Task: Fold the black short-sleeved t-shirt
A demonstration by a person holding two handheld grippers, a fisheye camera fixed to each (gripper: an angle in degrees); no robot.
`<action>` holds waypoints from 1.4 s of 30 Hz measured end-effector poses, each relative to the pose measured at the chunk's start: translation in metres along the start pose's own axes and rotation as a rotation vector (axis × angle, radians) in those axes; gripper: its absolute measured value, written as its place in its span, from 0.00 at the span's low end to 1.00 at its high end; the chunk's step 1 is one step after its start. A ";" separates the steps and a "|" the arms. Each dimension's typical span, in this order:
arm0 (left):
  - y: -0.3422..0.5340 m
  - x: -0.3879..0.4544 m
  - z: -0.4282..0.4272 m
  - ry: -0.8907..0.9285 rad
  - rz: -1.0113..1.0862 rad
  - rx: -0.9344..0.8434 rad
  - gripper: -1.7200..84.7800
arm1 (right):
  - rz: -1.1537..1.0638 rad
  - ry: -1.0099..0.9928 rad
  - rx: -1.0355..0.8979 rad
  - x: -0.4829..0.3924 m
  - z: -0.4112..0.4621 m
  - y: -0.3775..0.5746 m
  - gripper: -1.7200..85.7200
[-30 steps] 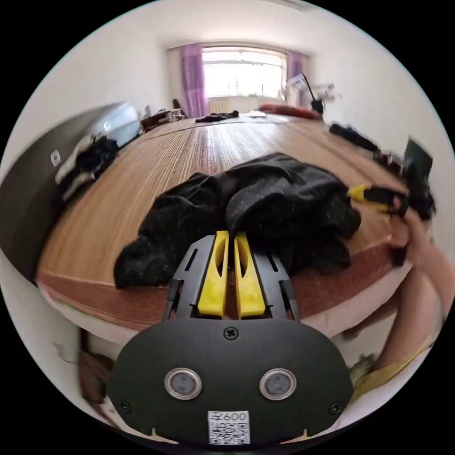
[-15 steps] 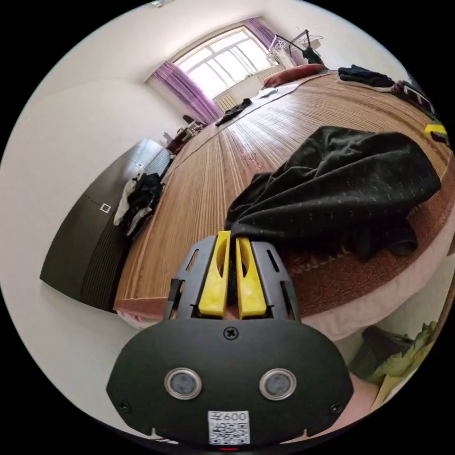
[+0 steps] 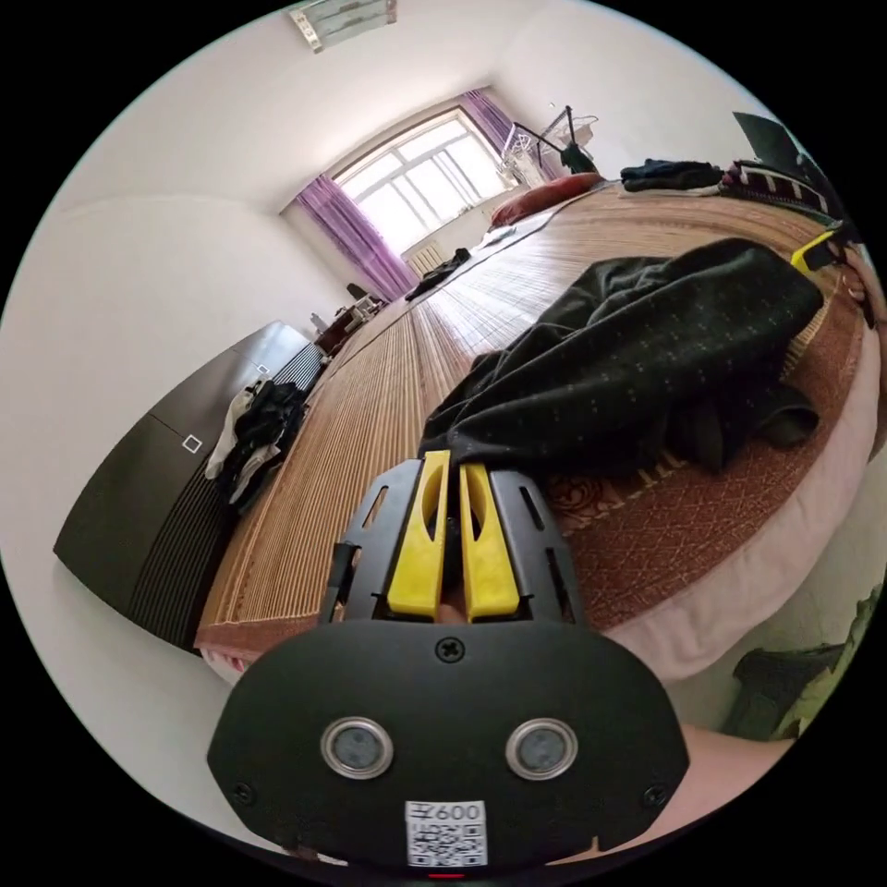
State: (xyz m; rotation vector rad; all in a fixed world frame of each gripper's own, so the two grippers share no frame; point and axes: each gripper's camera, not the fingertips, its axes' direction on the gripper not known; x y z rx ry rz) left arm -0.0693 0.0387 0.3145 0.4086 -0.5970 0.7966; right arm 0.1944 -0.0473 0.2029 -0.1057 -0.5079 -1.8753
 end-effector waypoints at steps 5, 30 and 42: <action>0.022 -0.011 -0.026 0.034 -0.078 0.156 0.03 | 0.038 -0.033 0.058 0.020 -0.009 0.006 0.01; 0.001 0.075 -0.019 -0.193 0.174 0.057 0.04 | 0.065 0.061 0.015 0.047 -0.001 0.002 0.01; 0.021 0.052 -0.027 -0.168 0.056 0.147 0.04 | 0.064 0.082 0.006 0.056 0.000 -0.002 0.01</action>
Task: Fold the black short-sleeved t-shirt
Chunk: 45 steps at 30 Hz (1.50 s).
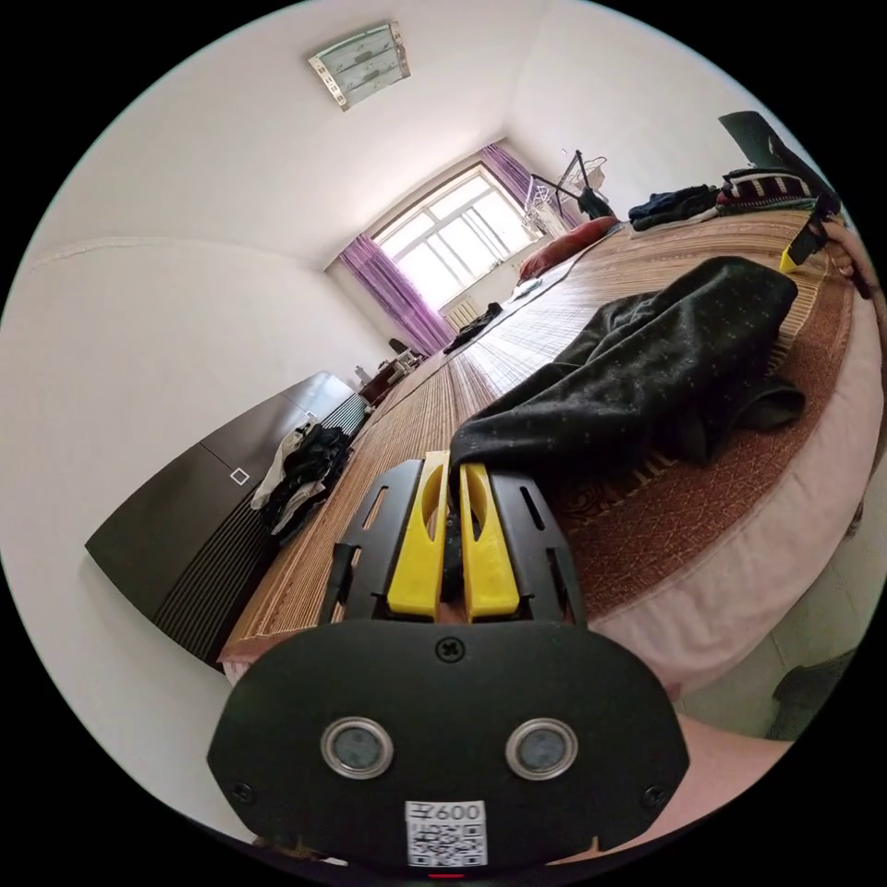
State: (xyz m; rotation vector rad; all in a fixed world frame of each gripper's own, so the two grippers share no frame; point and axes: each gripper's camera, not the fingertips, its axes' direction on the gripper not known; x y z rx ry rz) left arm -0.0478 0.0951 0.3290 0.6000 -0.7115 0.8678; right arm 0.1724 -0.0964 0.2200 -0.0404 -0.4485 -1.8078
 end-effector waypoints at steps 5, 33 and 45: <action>0.002 0.007 0.008 -0.001 0.037 -0.022 0.04 | 0.000 0.001 0.002 0.004 0.000 -0.002 0.01; 0.051 -0.016 0.008 -0.028 -0.055 0.029 0.04 | -0.001 0.003 0.002 0.008 0.003 -0.010 0.01; 0.070 -0.026 0.008 -0.030 -0.063 0.029 0.04 | -0.004 0.006 0.004 0.001 0.007 -0.012 0.01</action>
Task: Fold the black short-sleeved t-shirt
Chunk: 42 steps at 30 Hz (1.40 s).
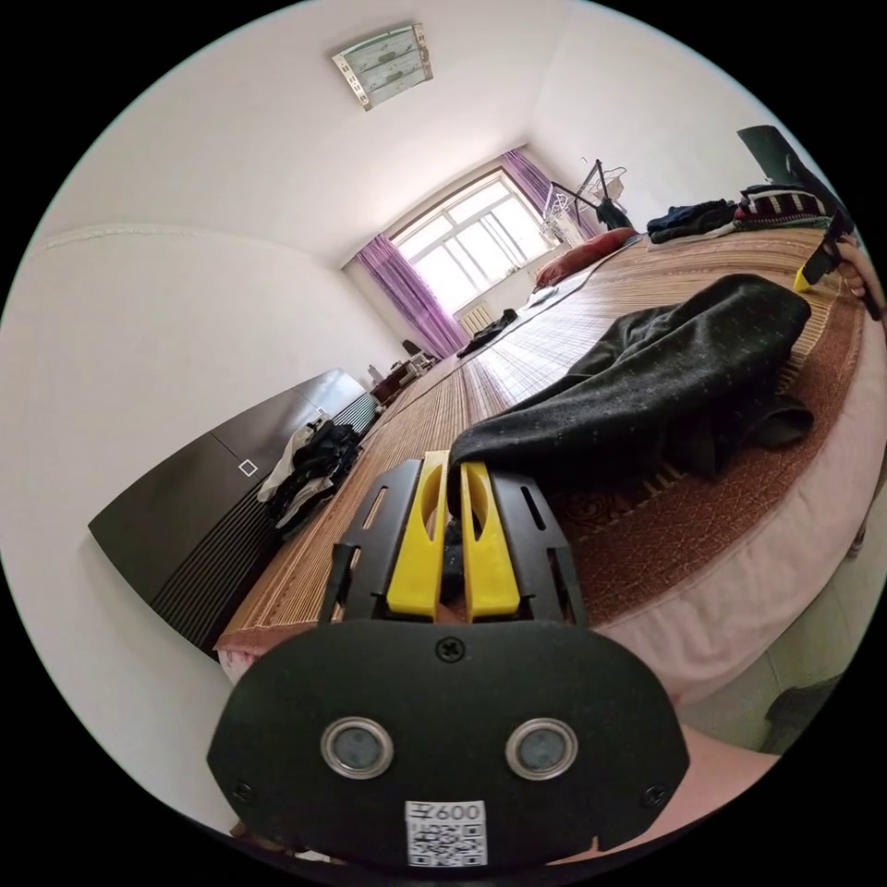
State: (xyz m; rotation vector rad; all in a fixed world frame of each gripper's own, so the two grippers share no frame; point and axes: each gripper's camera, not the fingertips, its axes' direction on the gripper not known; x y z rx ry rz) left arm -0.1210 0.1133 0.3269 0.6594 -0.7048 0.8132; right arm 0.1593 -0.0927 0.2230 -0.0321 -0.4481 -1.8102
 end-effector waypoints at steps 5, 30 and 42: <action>0.007 -0.006 -0.001 0.009 0.003 0.001 0.04 | 0.001 -0.002 0.000 -0.005 0.002 0.000 0.01; 0.040 -0.057 -0.011 0.022 0.009 -0.021 0.04 | -0.004 0.003 0.003 -0.044 0.011 0.011 0.01; 0.059 -0.107 -0.021 0.070 -0.038 -0.020 0.04 | 0.052 0.021 0.013 -0.070 0.011 0.026 0.02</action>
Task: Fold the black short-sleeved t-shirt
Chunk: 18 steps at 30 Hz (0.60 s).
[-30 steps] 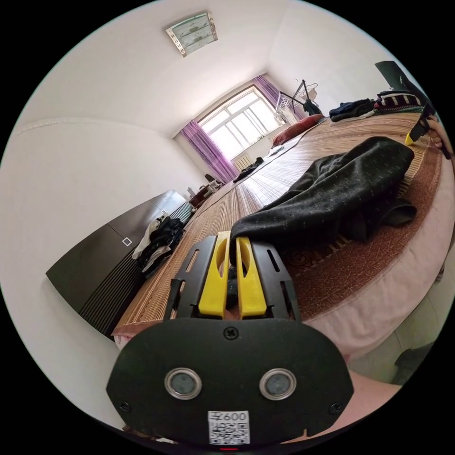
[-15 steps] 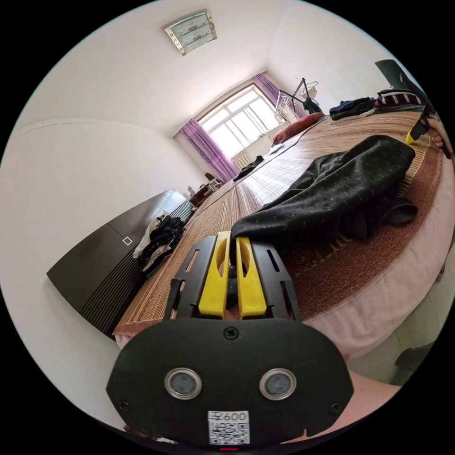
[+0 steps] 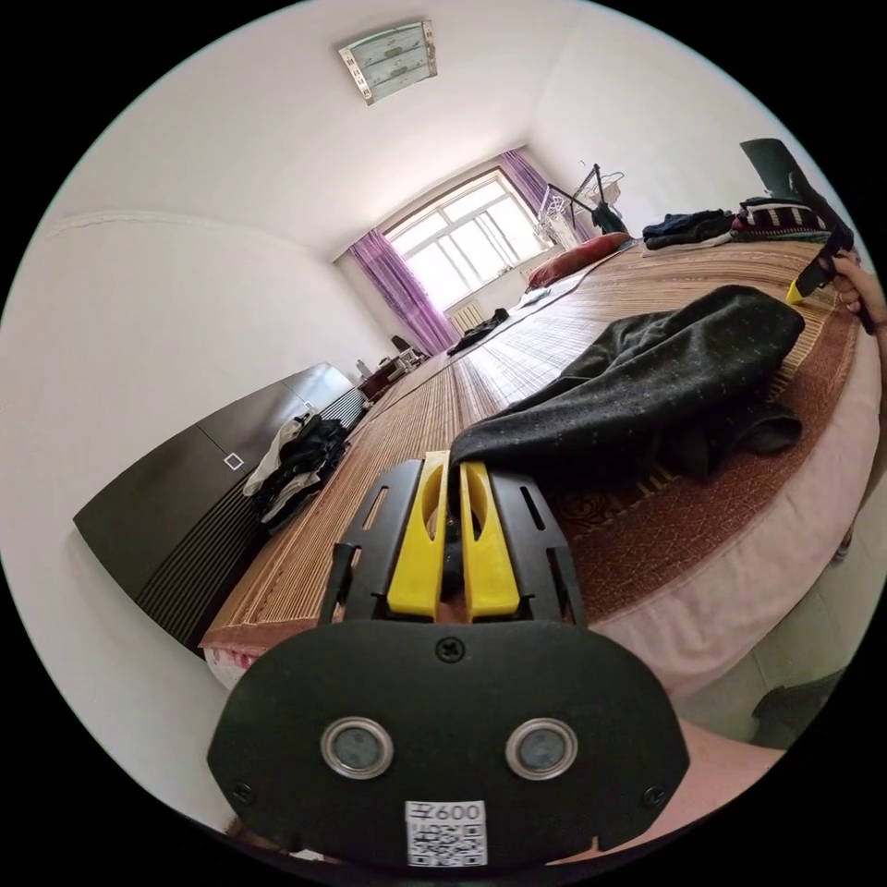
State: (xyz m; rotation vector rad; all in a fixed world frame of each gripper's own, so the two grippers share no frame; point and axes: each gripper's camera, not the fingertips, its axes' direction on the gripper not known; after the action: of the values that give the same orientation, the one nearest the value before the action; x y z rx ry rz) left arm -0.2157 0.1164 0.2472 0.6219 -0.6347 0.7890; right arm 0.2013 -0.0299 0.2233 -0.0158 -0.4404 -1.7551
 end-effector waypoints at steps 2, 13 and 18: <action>0.004 -0.010 -0.004 0.016 -0.012 0.010 0.04 | -0.192 0.043 -0.029 -0.041 0.000 0.003 0.04; 0.006 -0.036 -0.059 -0.144 -0.020 0.121 0.05 | -0.741 -0.243 -0.071 -0.337 0.074 -0.028 0.20; -0.032 -0.076 -0.141 -0.006 -0.084 0.231 0.06 | -0.946 0.000 -0.044 -0.438 0.123 -0.002 0.11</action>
State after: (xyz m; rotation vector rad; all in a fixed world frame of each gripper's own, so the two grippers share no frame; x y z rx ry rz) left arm -0.1928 0.1649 0.0929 0.8565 -0.5225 0.7875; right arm 0.2752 0.4185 0.2282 0.1895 -0.4387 -2.6919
